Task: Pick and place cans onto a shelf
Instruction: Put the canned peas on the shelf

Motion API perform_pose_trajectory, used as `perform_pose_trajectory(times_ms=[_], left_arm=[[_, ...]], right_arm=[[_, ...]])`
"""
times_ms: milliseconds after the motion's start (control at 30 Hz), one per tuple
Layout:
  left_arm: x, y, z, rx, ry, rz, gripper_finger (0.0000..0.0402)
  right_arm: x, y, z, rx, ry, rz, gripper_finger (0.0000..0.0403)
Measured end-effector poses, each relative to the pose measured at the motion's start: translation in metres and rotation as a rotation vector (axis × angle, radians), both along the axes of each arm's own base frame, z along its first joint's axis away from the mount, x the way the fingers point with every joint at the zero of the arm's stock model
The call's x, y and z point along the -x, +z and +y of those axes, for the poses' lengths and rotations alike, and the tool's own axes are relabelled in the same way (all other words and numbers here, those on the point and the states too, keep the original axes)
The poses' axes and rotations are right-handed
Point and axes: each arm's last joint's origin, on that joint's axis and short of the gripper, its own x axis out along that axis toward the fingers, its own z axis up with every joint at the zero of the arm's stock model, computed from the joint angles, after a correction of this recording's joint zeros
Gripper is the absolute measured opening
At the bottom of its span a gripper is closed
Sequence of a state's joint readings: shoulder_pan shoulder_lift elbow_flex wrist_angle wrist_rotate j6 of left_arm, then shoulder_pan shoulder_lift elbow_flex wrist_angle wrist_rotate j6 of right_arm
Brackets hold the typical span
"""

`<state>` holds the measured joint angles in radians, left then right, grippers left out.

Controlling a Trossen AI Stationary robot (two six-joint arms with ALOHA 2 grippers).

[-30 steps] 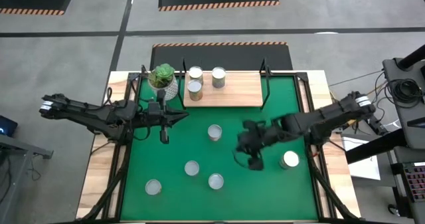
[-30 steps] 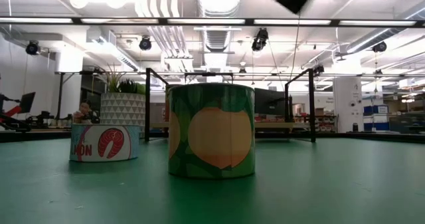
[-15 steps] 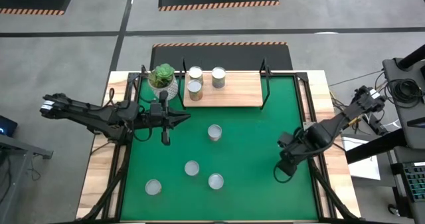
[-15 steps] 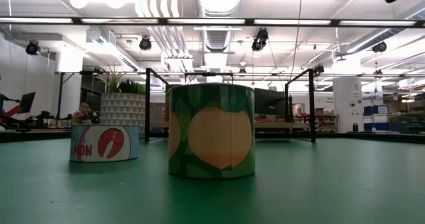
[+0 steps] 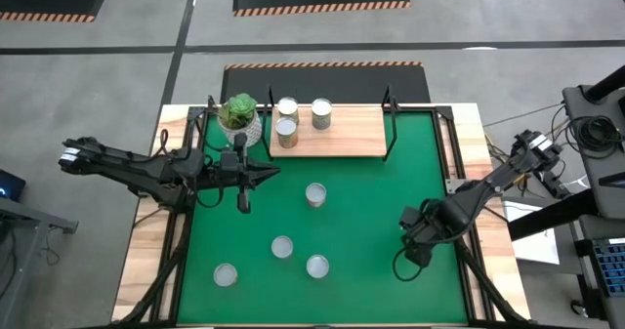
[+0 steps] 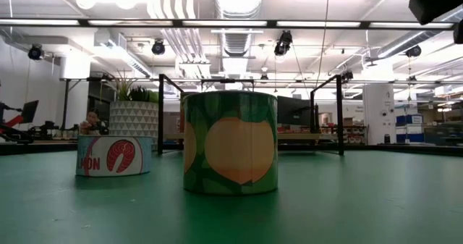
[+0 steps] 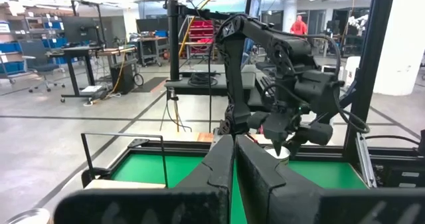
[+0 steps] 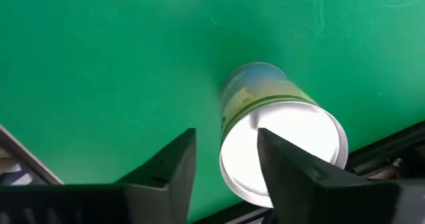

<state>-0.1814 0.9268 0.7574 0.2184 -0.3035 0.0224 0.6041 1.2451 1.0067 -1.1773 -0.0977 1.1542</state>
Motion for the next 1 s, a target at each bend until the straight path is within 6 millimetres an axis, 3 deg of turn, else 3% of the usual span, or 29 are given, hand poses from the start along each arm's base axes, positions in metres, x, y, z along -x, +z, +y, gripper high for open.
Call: perform_pose_trajectory(times_ms=[100,200,500,700,1000], left_arm=[[0.0,0.0,0.0,-0.005,0.0,0.0,0.0],[0.0,0.0,0.0,-0.005,0.0,-0.002,0.0],[0.0,0.001,0.0,-0.004,0.0,-0.006,0.0],[0.0,0.001,0.0,-0.004,0.0,-0.006,0.0],[0.0,0.001,0.0,-0.004,0.0,-0.006,0.0]], right_arm=[[-0.003,-0.006,0.003,0.014,0.001,0.03,0.0177],[-0.006,-0.01,0.004,0.026,0.002,0.049,0.0171],[-0.01,-0.018,0.007,0.06,0.007,0.061,0.0021],[-0.013,-0.015,0.005,0.11,0.008,-0.005,0.0009],[-0.032,0.01,-0.003,0.262,0.086,-0.207,0.0007]])
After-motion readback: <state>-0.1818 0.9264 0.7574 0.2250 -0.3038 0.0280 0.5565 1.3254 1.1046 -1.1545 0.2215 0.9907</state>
